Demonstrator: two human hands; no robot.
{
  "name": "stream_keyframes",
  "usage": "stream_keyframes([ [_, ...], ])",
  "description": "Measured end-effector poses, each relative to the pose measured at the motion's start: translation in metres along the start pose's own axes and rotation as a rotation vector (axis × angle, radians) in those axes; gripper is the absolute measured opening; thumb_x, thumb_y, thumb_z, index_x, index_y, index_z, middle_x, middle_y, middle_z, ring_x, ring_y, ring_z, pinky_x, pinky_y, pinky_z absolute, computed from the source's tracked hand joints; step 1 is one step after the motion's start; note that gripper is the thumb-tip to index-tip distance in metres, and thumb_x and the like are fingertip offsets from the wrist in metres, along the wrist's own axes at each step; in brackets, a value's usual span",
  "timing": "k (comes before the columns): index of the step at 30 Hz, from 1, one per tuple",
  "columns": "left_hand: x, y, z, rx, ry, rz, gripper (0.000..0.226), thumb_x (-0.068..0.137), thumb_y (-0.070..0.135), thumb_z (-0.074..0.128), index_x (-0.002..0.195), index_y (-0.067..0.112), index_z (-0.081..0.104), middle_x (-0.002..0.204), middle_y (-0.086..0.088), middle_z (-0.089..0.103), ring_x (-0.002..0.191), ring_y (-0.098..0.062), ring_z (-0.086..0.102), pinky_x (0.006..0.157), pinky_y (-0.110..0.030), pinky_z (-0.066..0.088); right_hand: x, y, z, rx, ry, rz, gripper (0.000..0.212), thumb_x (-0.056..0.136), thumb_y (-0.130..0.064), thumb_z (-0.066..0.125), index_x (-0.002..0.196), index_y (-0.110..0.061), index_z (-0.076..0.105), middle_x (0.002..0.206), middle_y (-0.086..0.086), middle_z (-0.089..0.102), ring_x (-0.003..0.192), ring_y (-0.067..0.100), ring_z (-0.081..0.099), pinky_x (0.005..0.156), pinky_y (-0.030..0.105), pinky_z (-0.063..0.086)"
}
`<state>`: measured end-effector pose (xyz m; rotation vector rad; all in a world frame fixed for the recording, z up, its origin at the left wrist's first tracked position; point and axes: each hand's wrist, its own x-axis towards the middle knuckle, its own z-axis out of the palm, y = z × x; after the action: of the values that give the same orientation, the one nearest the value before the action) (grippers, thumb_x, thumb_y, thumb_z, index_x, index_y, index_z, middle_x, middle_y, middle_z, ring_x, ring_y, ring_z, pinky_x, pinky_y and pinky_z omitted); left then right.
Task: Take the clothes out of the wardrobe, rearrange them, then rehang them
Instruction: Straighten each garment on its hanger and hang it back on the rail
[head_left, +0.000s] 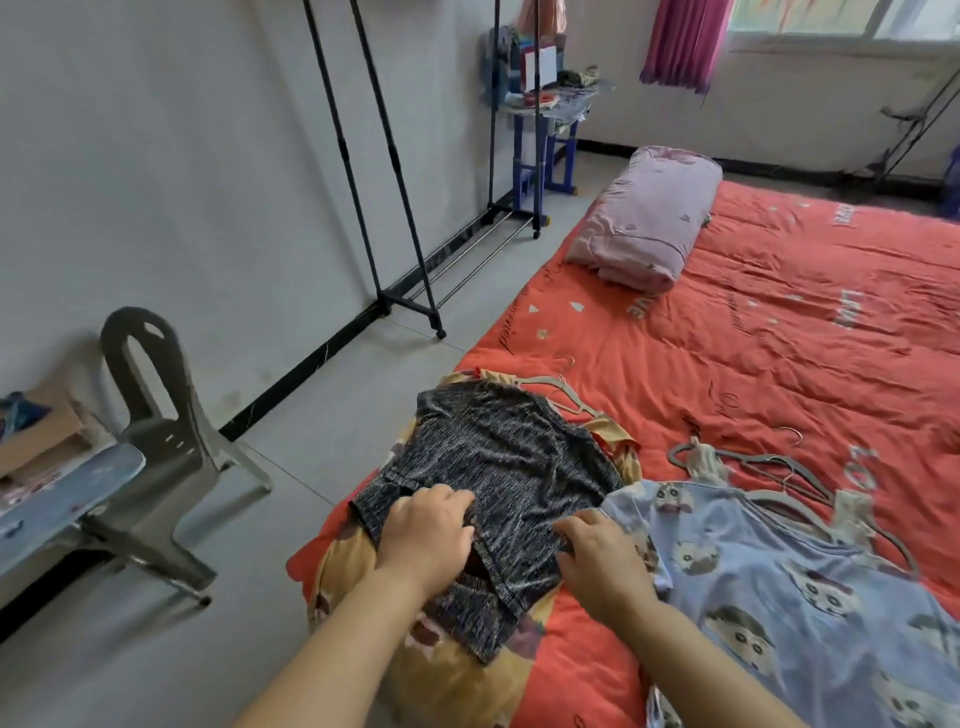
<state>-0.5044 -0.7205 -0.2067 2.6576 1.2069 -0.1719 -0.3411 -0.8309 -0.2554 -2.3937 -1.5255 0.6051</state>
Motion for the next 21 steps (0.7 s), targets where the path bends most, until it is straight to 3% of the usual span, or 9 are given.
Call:
stream_keyframes([
  [15,0.198,-0.057,0.007,0.000,-0.136,0.291,0.045,0.096,0.033,0.041,0.140,0.024,0.036,0.133,0.004,0.048,0.121,-0.016,0.044,0.102,-0.033,0.033,0.149,0.004,-0.004,0.060,0.025,0.367,0.035,0.094,-0.021,0.048,0.128,-0.020,0.053,0.130,0.000,0.048,0.118,0.017,0.046,0.097,0.029,0.039],
  [21,0.268,-0.085,0.036,0.002,-0.189,0.387,0.045,0.096,0.034,0.042,0.140,0.024,0.037,0.131,0.003,0.049,0.119,-0.017,0.047,0.097,-0.032,0.038,0.212,0.011,0.026,0.063,0.021,0.481,0.035,0.094,-0.027,0.049,0.128,-0.019,0.054,0.128,0.001,0.051,0.117,0.019,0.049,0.099,0.036,0.042],
])
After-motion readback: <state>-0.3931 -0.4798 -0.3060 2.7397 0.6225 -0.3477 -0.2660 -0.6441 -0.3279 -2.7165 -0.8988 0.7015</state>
